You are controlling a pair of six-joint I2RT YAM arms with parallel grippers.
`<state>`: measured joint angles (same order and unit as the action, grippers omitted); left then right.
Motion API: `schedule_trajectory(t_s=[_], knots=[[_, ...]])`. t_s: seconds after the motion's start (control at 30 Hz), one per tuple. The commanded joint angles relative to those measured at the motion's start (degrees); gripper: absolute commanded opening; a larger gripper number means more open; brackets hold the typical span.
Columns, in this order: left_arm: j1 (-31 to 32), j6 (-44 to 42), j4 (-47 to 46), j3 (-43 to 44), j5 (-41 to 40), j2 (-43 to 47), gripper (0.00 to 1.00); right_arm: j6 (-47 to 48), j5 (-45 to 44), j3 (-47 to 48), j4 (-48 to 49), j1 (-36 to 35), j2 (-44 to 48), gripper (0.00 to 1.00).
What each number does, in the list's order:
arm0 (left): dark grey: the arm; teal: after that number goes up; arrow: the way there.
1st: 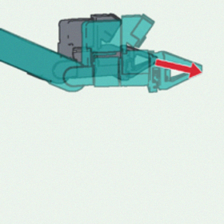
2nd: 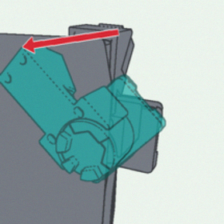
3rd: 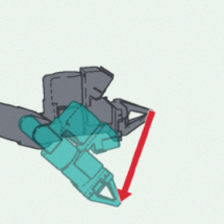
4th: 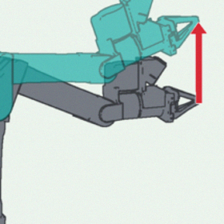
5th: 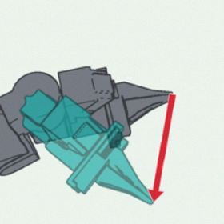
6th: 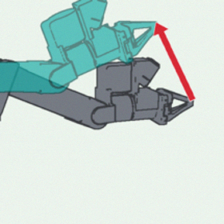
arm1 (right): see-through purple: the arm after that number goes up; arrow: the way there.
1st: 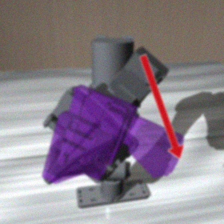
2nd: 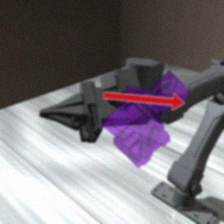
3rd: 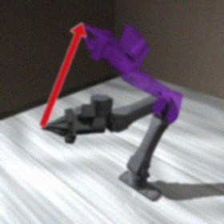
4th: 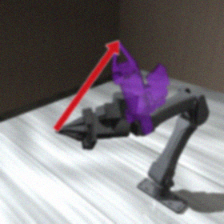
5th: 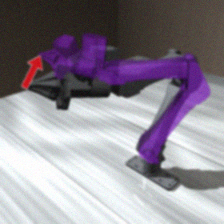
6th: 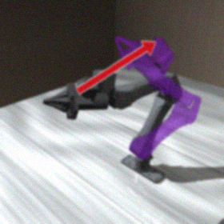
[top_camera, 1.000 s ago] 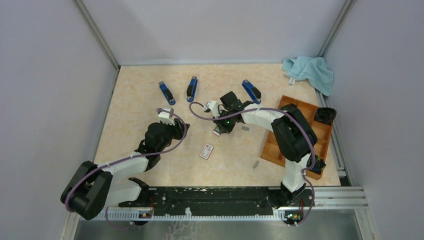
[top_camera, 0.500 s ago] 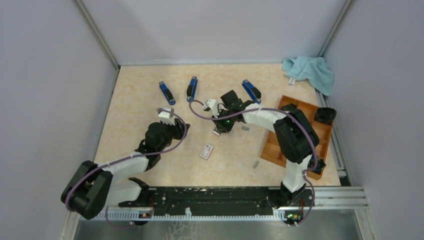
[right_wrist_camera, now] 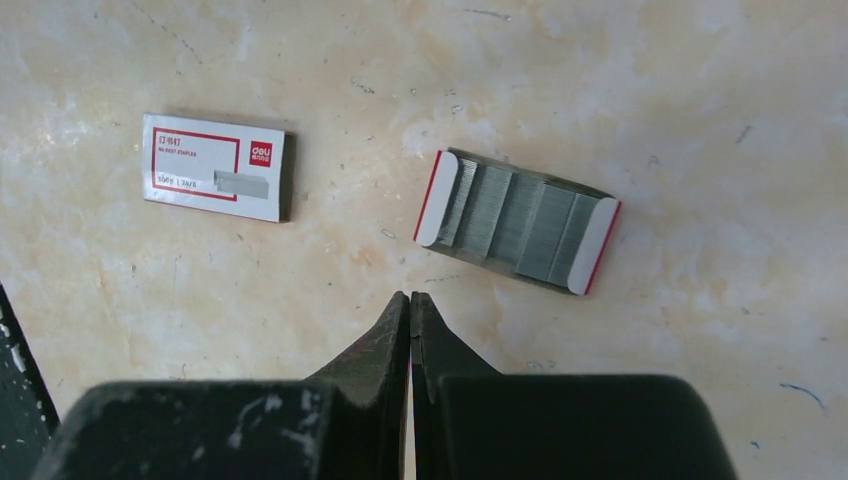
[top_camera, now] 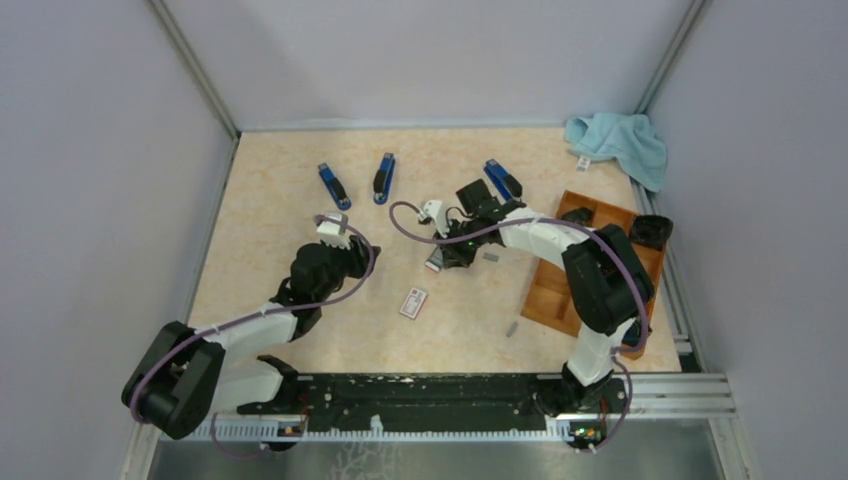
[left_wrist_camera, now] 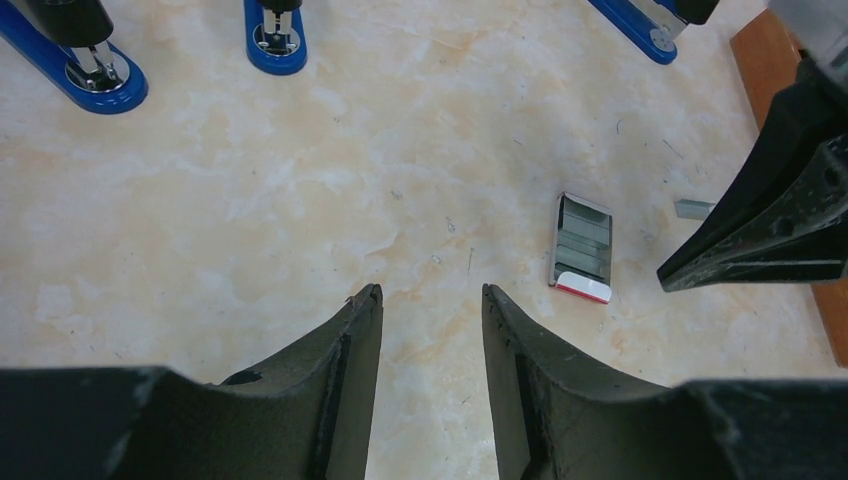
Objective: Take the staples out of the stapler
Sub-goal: Place the staple in the staple box.
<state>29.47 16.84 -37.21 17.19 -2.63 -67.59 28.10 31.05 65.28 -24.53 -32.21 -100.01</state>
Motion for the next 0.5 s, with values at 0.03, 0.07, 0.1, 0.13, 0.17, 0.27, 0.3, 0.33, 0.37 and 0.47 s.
schedule_trajectory(t_s=[0.03, 0.07, 0.1, 0.13, 0.17, 0.27, 0.3, 0.33, 0.37, 0.47], knots=[[-0.19, 0.28, -0.92, -0.04, -1.03, 1.19, 0.47, 1.93, -2.33, 0.89, -0.19, -2.76, -2.75, 0.0], [-0.19, 0.25, -1.05, -0.17, -1.03, 1.29, 0.47, 1.77, -2.84, 0.98, -0.11, -3.19, -3.16, 0.0], [-0.19, 0.28, -1.15, -0.29, -0.97, 1.44, 0.47, 1.48, -3.35, 1.0, 0.38, -3.62, -3.59, 0.0], [-0.16, 0.3, -1.3, -0.45, -1.0, 1.56, 0.47, 1.22, -3.91, 1.04, 0.61, -3.91, -4.02, 0.0], [-0.2, 0.25, -1.41, -0.62, -0.94, 1.73, 0.47, 0.96, -4.5, 1.26, 0.67, -4.26, -4.43, 0.0], [-0.21, 0.3, -1.84, -1.05, -0.92, 2.13, 0.47, 0.33, -6.16, 1.92, 0.59, -4.94, -5.55, 0.0], [-0.2, 0.3, -1.96, -1.1, -0.96, 2.18, 0.47, 0.03, -6.39, 1.96, 0.79, -4.97, -5.7, 0.0], [-0.21, 0.26, -1.93, -1.11, -0.91, 2.2, 0.47, -0.59, -6.7, 1.89, 1.24, -4.97, -5.91, 0.0], [-0.21, 0.27, -1.98, -1.11, -0.86, 2.22, 0.47, -0.99, -6.91, 1.83, 1.8, -4.97, -5.95, 0.0], [-0.21, 0.22, -2.07, -1.21, -0.79, 2.13, 0.47, -2.73, -7.93, 1.26, 4.11, -5.09, -5.86, 0.0]])
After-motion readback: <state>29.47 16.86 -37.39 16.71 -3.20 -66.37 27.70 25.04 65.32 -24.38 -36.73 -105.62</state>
